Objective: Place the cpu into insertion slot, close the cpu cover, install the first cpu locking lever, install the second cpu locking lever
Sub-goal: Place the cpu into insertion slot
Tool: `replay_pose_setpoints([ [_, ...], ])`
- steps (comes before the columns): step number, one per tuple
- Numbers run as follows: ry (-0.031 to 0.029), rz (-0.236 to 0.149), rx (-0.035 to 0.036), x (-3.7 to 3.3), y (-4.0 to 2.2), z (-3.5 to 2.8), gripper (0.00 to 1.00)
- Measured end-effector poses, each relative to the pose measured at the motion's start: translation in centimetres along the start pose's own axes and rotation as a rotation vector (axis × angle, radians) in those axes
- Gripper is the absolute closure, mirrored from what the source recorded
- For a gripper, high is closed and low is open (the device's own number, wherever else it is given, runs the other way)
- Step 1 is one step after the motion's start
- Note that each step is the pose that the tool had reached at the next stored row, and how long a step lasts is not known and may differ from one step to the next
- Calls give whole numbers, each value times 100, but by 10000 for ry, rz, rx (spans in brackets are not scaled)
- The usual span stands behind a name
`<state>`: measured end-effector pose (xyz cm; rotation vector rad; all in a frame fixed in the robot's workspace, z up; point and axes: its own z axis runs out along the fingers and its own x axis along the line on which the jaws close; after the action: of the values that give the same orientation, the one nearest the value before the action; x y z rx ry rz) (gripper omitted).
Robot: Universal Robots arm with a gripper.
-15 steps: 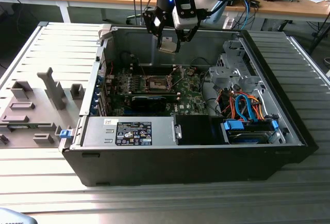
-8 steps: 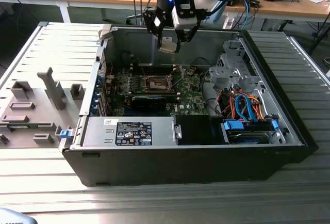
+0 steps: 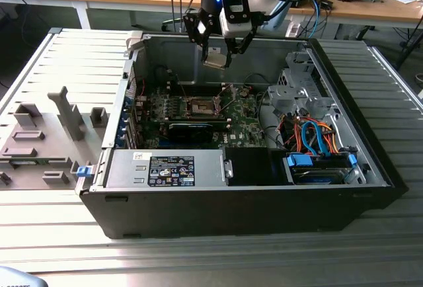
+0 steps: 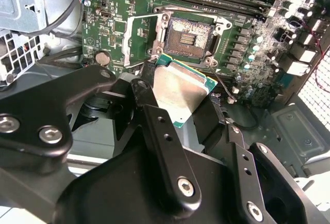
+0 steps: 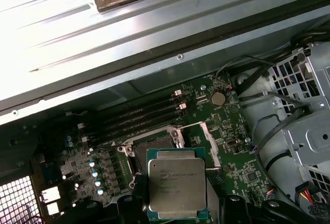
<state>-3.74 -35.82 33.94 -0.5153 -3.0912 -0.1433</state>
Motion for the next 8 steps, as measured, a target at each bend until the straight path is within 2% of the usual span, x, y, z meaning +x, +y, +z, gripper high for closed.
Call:
replay_pose_setpoints([
  [8, -16, 170, -3, 0, 0, 0, 45],
])
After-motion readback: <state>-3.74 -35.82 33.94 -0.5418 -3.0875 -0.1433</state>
